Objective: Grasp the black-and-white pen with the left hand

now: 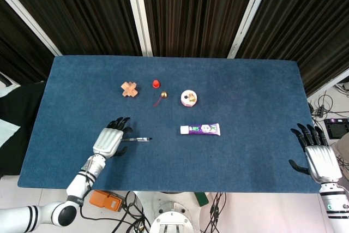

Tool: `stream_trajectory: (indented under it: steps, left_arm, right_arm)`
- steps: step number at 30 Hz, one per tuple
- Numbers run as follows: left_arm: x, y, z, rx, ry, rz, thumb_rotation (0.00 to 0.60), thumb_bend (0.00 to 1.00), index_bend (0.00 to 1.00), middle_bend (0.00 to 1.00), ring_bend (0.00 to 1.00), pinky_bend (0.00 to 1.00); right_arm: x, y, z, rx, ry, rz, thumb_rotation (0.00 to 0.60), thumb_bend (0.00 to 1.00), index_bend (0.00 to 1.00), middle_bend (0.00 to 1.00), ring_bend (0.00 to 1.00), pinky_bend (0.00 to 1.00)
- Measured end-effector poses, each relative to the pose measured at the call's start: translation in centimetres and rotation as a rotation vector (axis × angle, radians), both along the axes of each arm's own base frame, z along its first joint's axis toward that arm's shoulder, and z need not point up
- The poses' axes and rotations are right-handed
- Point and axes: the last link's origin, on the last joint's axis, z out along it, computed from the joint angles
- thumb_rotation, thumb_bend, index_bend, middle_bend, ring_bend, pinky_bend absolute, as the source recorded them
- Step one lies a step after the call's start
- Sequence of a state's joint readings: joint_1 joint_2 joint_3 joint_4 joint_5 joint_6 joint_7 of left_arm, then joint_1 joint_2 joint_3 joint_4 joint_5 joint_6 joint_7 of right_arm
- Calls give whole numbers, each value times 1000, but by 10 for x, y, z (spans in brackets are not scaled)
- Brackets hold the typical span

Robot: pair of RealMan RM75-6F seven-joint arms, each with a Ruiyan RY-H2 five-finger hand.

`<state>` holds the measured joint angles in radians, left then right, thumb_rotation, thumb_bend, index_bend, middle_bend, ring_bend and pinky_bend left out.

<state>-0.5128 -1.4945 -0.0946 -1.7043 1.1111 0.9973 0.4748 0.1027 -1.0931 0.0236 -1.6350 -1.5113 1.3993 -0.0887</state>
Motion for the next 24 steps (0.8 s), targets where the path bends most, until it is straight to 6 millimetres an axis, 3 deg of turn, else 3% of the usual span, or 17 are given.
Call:
stream_trajectory:
  steps: [24]
  left_arm:
    - [8,15,-30,-21,-6,23,600,295,465,64,0,144]
  right_arm:
    - [0,-1,-1,1,2,1,600,360,205,119,35,47]
